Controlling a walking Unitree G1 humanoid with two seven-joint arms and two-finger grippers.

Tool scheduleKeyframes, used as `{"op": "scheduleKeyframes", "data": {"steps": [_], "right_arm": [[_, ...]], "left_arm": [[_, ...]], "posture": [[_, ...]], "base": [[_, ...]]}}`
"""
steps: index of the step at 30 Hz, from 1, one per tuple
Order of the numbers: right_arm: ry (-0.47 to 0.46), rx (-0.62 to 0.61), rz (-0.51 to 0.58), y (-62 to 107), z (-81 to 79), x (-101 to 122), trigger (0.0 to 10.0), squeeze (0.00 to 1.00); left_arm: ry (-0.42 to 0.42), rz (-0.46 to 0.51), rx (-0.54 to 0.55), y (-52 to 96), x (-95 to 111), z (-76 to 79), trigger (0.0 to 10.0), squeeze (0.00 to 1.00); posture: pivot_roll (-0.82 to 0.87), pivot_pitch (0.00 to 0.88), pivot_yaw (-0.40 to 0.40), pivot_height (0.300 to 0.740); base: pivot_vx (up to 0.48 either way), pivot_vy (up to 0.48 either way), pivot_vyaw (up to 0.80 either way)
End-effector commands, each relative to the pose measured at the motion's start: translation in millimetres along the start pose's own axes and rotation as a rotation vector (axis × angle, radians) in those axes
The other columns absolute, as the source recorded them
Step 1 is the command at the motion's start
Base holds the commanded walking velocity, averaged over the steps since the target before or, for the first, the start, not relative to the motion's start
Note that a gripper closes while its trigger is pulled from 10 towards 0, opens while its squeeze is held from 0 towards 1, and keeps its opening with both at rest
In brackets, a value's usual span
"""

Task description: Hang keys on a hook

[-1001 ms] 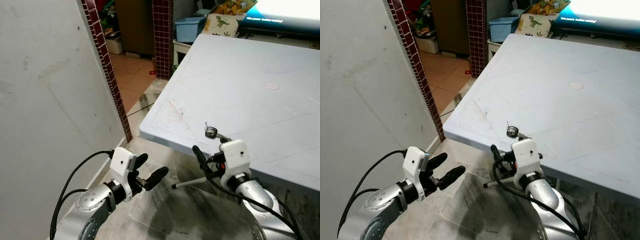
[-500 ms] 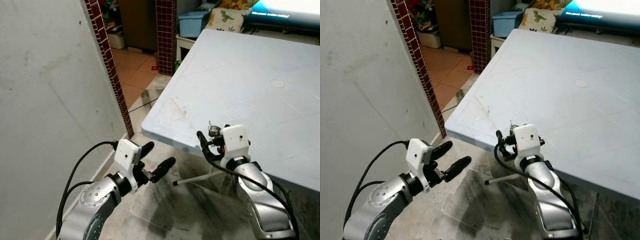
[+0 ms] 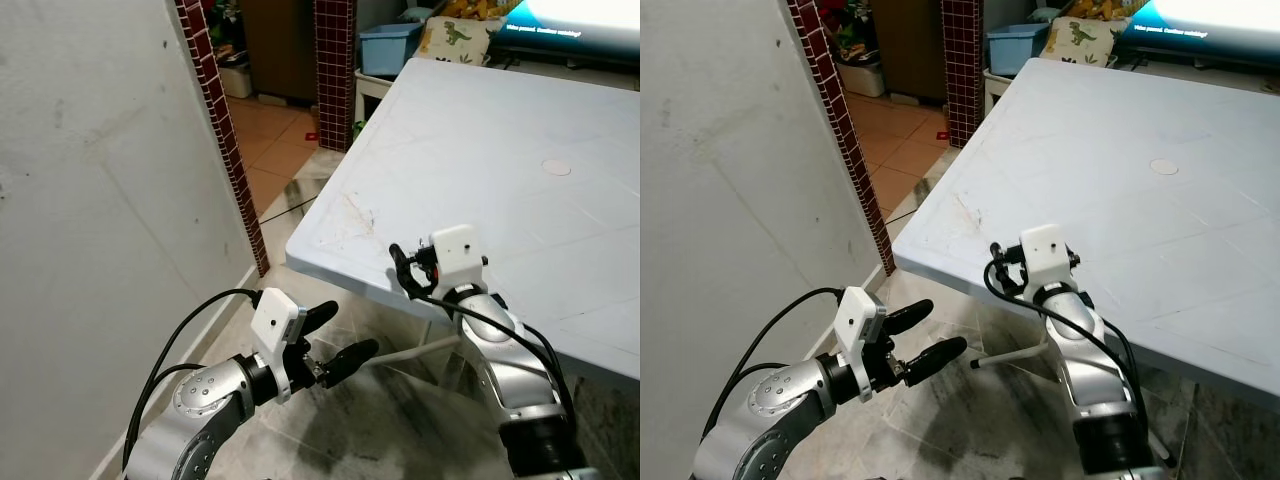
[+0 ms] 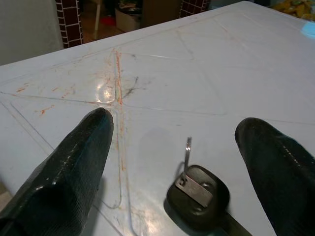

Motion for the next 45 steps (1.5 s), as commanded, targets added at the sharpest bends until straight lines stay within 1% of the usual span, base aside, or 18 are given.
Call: {"op": "scheduleKeyframes", "data": {"steps": [1,2,3,4,6,7,8,9,11,12,13,17,22,25,30,37,41,45], "right_arm": [[-0.008,0.005,0.001,-4.7,-1.2,-0.8,10.0,0.00],[-0.008,0.005,0.001,-4.7,-1.2,-0.8,10.0,0.00],[-0.014,0.010,0.001,-8.4,-3.2,0.3,9.9,0.00],[-0.015,0.011,0.002,-9.6,-4.0,0.7,9.5,0.00],[-0.016,0.015,0.002,-12.1,-5.2,0.6,9.5,0.00],[-0.026,0.017,0.002,-13.7,-7.1,0.5,8.2,0.00],[-0.026,0.017,0.002,-13.7,-7.1,0.5,8.2,0.00],[-0.027,0.019,0.004,-14.7,-8.3,0.3,4.3,0.00],[-0.026,0.019,0.005,-15.3,-8.7,-0.1,4.3,0.00],[-0.034,0.016,0.008,-16.1,-8.5,-1.0,0.9,0.00],[-0.040,0.013,0.006,-16.4,-8.2,-1.9,0.0,0.00],[-0.048,0.003,0.003,-17.1,-6.4,-3.5,0.0,0.00],[-0.048,0.000,0.004,-16.6,-5.2,-3.5,0.0,0.00],[-0.048,0.000,0.005,-16.7,-4.2,-4.5,0.0,0.00],[-0.051,-0.002,0.003,-16.8,-3.5,-5.2,0.0,0.00],[-0.049,0.000,-0.013,-16.2,-5.3,-7.6,0.0,0.00],[-0.039,-0.021,-0.040,-17.1,-2.4,-11.6,0.0,0.00],[-0.040,-0.025,-0.041,-17.6,-1.4,-11.9,0.0,0.00]], "left_arm": [[0.002,0.005,-0.019,1.1,2.7,4.4,10.0,0.00],[0.002,0.005,-0.019,1.1,2.7,4.4,10.0,0.00],[0.004,0.005,-0.019,1.5,3.0,4.7,10.0,0.00],[0.004,0.005,-0.018,1.7,3.2,4.5,10.0,0.00],[0.003,0.005,-0.017,1.8,3.6,4.2,10.0,0.00],[0.003,0.002,-0.017,2.0,3.5,4.2,10.0,0.00],[0.003,0.002,-0.017,2.0,3.5,4.2,10.0,0.00],[0.004,0.001,-0.018,2.0,3.5,4.3,10.0,0.00],[0.006,0.001,-0.018,2.1,3.5,4.3,10.0,0.00],[0.007,0.000,-0.019,2.1,3.7,4.4,10.0,0.00],[0.007,0.000,-0.019,2.0,3.7,4.5,10.0,0.00],[0.016,-0.002,-0.015,2.3,3.4,4.3,10.0,0.00],[0.044,-0.001,-0.015,7.8,4.9,1.9,10.0,0.00],[0.055,-0.004,-0.016,10.4,6.9,-2.2,10.0,0.00],[0.046,-0.007,-0.012,10.7,10.0,-7.4,10.0,0.00],[0.049,-0.005,-0.003,8.4,8.5,-3.8,10.0,0.00],[0.060,-0.005,-0.003,7.2,6.4,1.2,10.0,0.00],[0.062,-0.004,0.001,7.0,6.3,0.8,10.0,0.00]], "posture": [[-0.07,0.096,0.078,0.740],[-0.07,0.096,0.078,0.740],[-0.06,0.102,0.079,0.740],[-0.06,0.102,0.079,0.740],[-0.06,0.102,0.079,0.740],[-0.06,0.102,0.080,0.740],[-0.06,0.102,0.080,0.740],[-0.06,0.102,0.081,0.740],[-0.06,0.102,0.081,0.740],[-0.06,0.103,0.082,0.740],[-0.06,0.103,0.082,0.740],[-0.06,0.103,0.082,0.740],[-0.06,0.103,0.082,0.740],[-0.06,0.103,0.081,0.740],[-0.06,0.100,0.084,0.740],[-0.06,0.099,0.081,0.740],[-0.06,0.098,0.080,0.740],[-0.06,0.097,0.080,0.740]], "base": [[0.000,0.000,0.00],[0.000,0.000,0.00],[0.000,0.000,0.00],[0.000,0.000,0.00],[0.000,0.000,0.00],[0.000,0.000,0.00],[0.000,0.000,0.00],[0.000,0.000,0.00],[0.000,0.000,0.00],[0.000,0.000,0.00],[0.000,0.000,0.00],[0.000,0.000,0.00],[0.000,0.000,0.00],[0.000,0.000,0.00],[0.000,0.000,0.00],[0.000,0.000,0.00],[0.000,0.000,0.00],[0.000,0.000,0.00]]}}
Point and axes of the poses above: a point about 5 cm out from each wrist's last joint towards the gripper, its own y axis pointing back from the gripper into the wrist, its own x axis along the axis of the wrist's last joint, z = x × y, the point moved 3 cm from there along -y, pointing out of the wrist towards the gripper, and after that the axes turned 3 degrees about -y, right-handed, at the moved point
